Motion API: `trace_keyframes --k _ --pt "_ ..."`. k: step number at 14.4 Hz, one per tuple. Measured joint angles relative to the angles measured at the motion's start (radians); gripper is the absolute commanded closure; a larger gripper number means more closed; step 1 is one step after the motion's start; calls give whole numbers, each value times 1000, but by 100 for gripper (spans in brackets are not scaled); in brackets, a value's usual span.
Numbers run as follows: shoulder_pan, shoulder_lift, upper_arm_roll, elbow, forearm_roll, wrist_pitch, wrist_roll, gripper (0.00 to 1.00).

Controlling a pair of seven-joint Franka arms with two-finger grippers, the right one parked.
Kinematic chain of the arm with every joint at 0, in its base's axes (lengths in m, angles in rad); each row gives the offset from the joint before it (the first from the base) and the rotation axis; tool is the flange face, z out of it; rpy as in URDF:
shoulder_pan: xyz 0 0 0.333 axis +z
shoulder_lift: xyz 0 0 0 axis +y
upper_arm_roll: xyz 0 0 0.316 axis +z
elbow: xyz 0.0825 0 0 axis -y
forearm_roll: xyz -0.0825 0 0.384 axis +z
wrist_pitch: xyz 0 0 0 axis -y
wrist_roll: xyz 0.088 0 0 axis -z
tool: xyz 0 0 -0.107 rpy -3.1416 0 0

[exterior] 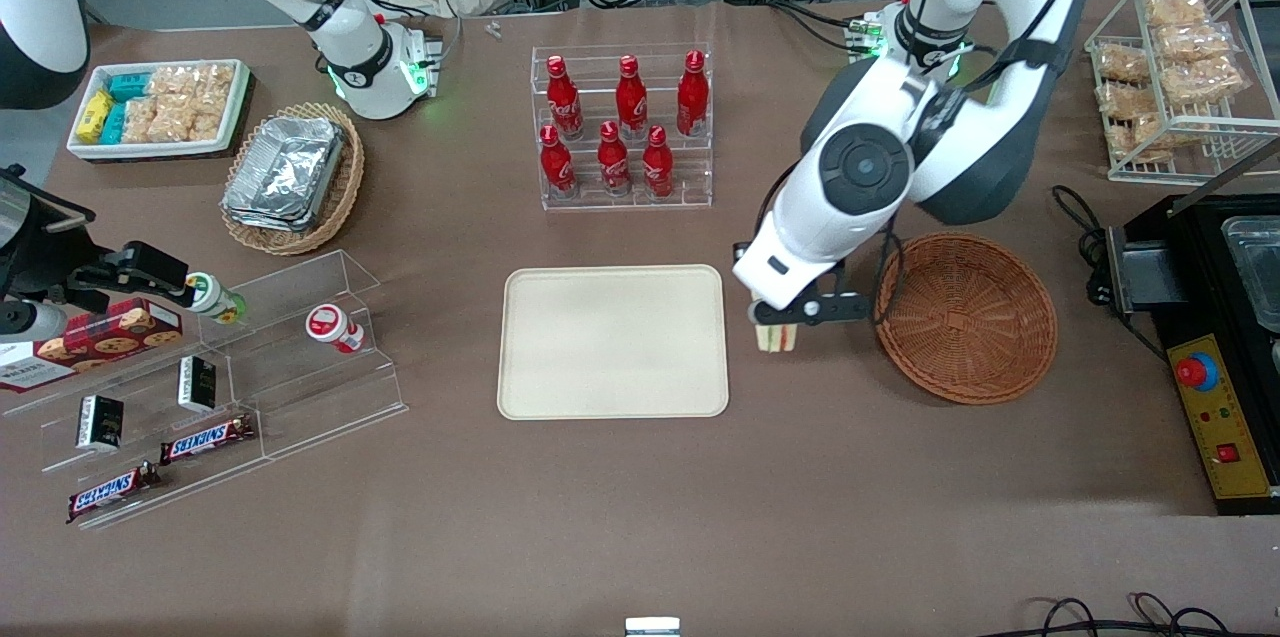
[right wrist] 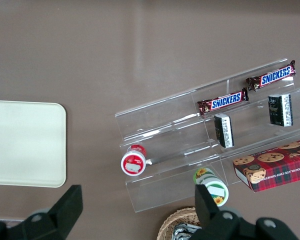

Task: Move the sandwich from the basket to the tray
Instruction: 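Carry the sandwich over the cream tray with the left gripper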

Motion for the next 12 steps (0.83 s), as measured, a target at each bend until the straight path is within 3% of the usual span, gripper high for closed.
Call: trace_keyframes --k 12 --pt "-89 261 0 3 20 278 -17 100"
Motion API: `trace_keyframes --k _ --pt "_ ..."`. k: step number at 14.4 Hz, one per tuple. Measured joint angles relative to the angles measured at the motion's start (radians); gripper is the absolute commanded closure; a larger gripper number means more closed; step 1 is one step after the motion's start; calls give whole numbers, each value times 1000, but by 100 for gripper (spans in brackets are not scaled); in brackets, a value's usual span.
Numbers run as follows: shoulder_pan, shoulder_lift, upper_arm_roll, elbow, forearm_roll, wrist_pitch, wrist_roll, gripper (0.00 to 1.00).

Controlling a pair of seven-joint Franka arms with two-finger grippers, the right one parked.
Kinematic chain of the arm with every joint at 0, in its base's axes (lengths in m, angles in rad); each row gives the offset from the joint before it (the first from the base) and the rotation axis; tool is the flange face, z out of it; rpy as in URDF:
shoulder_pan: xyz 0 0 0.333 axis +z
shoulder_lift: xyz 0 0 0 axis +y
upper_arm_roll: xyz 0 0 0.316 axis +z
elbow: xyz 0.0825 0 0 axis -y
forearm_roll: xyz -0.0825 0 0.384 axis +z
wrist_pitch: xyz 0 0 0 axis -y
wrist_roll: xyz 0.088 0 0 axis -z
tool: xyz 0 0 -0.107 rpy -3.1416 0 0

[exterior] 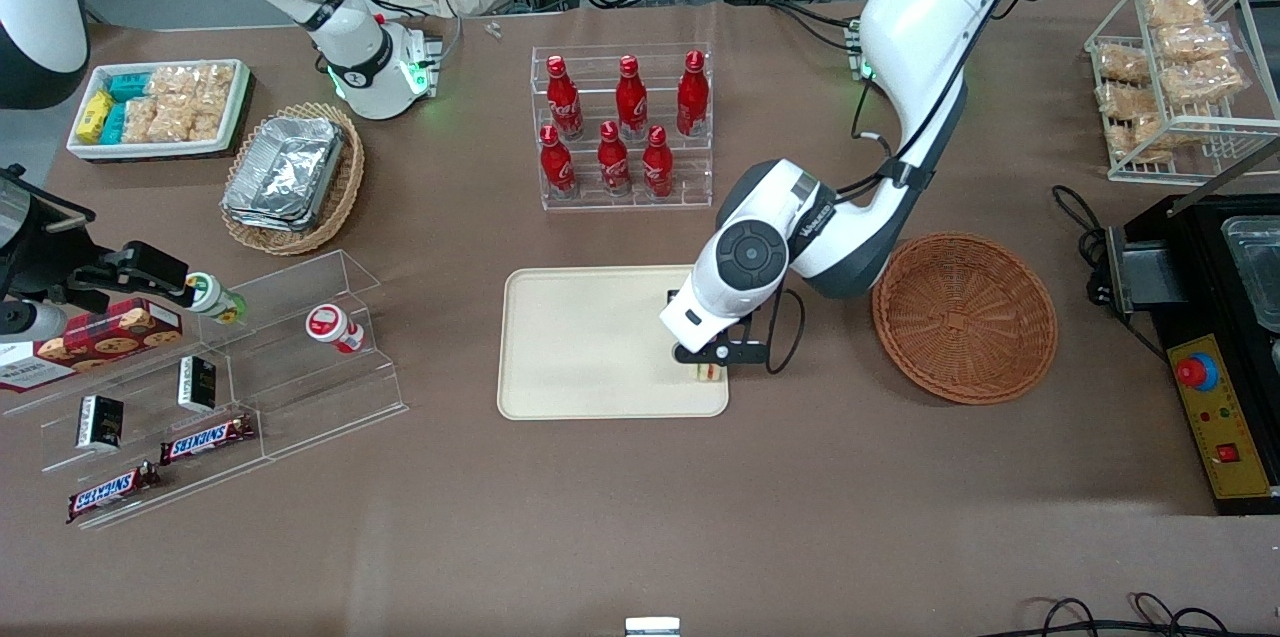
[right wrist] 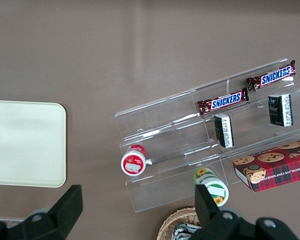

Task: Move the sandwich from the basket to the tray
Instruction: 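Carry the sandwich over the cream tray with the left gripper, then lower the sandwich onto the tray and open the left gripper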

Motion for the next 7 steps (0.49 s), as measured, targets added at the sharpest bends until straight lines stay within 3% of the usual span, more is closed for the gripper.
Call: trace_keyframes --k 4,5,7 --pt "0 37 0 0 2 29 -1 100" --pt "0 44 0 0 2 32 -1 96" --pt "0 49 0 0 2 35 -6 50"
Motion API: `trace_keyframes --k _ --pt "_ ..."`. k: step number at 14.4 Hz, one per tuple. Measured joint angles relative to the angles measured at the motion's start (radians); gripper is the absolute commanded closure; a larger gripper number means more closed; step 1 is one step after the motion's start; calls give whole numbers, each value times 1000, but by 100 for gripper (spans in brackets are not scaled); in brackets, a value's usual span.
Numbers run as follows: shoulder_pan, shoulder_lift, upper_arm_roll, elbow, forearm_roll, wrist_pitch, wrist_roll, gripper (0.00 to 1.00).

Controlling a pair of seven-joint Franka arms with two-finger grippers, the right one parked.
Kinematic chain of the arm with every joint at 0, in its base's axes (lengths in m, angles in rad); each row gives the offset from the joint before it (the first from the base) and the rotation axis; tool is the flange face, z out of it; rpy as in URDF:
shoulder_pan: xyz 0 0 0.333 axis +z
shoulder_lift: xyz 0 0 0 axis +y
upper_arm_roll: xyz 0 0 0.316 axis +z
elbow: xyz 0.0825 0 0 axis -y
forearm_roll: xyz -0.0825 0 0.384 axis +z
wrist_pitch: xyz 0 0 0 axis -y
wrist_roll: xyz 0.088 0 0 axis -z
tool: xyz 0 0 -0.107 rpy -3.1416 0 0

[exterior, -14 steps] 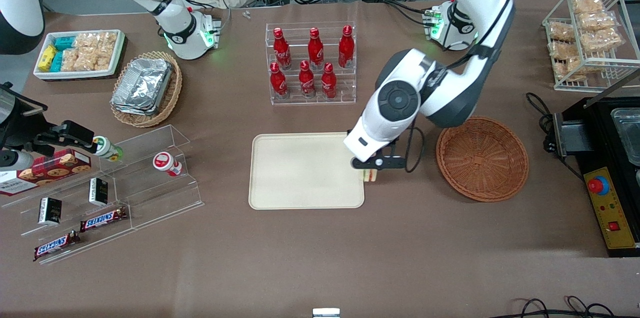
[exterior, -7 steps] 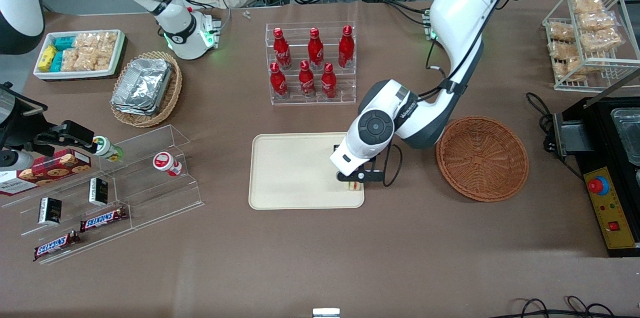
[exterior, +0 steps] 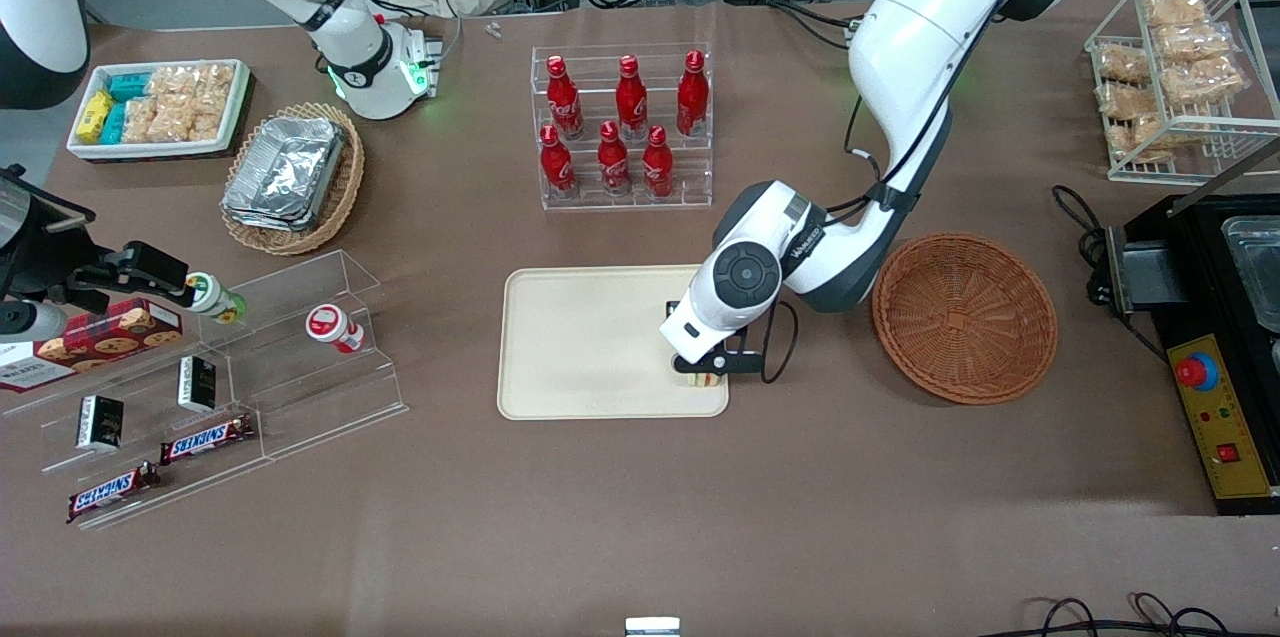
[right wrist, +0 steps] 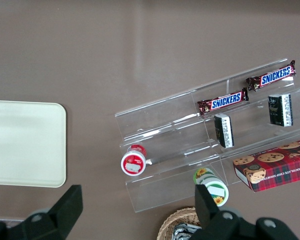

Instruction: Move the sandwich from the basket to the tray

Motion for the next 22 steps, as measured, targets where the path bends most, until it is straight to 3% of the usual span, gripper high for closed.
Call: trace_keyframes --k 1,2,7,13,16,22 --pt "0 0 0 0 0 0 -6 12" --pt "0 0 0 1 0 0 -15 0" --pt "3 -30 5 34 1 -70 -86 0" --pt "8 -268 115 40 18 -325 -92 0" --pt "47 -379 181 -1 28 -398 51 0" --pt "264 -511 198 -30 31 -498 460 0"
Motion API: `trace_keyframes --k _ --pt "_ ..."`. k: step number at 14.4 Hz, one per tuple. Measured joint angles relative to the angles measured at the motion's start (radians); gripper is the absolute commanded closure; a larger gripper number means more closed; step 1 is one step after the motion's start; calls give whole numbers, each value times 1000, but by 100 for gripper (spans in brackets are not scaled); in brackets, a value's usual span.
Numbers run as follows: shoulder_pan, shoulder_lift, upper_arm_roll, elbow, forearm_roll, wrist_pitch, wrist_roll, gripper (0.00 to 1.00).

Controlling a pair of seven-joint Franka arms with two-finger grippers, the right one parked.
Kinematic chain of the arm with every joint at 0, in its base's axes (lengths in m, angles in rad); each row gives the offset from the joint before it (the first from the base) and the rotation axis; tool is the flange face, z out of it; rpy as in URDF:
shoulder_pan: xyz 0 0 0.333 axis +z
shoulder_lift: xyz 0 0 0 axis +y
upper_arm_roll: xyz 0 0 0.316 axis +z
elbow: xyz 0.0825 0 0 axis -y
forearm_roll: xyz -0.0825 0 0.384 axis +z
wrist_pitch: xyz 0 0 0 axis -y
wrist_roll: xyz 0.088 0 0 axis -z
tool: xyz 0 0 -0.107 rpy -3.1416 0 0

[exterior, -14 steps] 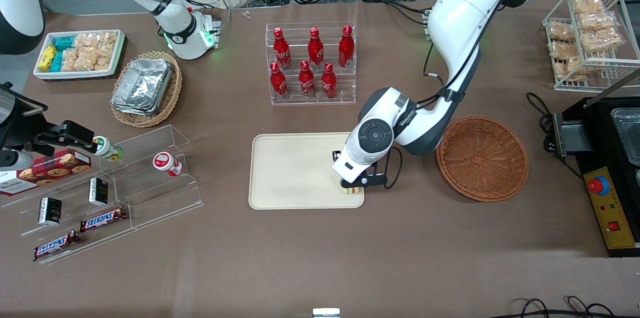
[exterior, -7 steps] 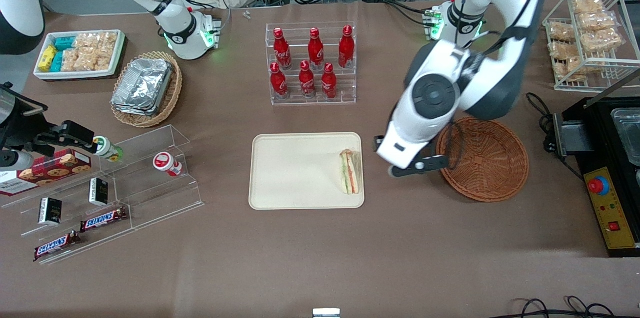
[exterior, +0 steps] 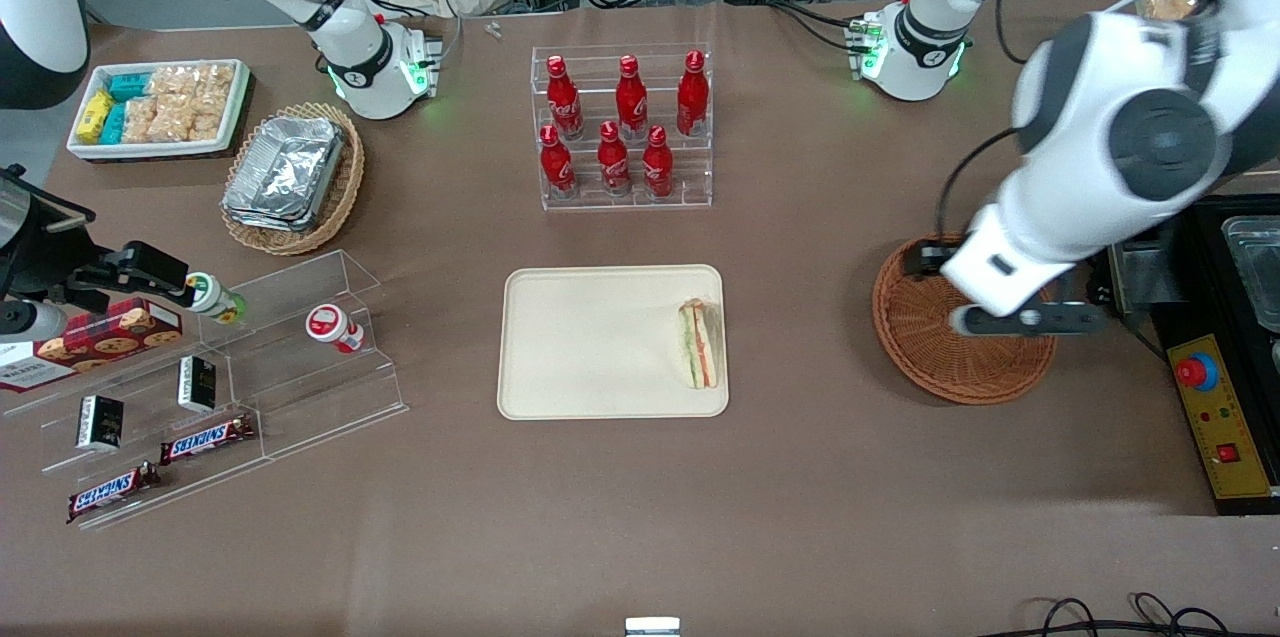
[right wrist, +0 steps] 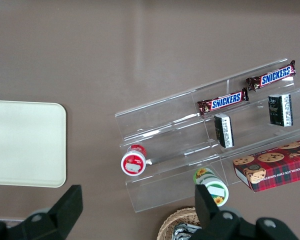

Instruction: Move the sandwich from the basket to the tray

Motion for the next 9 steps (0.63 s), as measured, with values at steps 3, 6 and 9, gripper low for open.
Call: trace_keyframes --k 3,6,9 --pt "103 -38 3 3 0 -24 74 0" --pt "169 -54 3 35 0 -66 82 0" --pt "181 -56 15 45 0 -73 83 0"
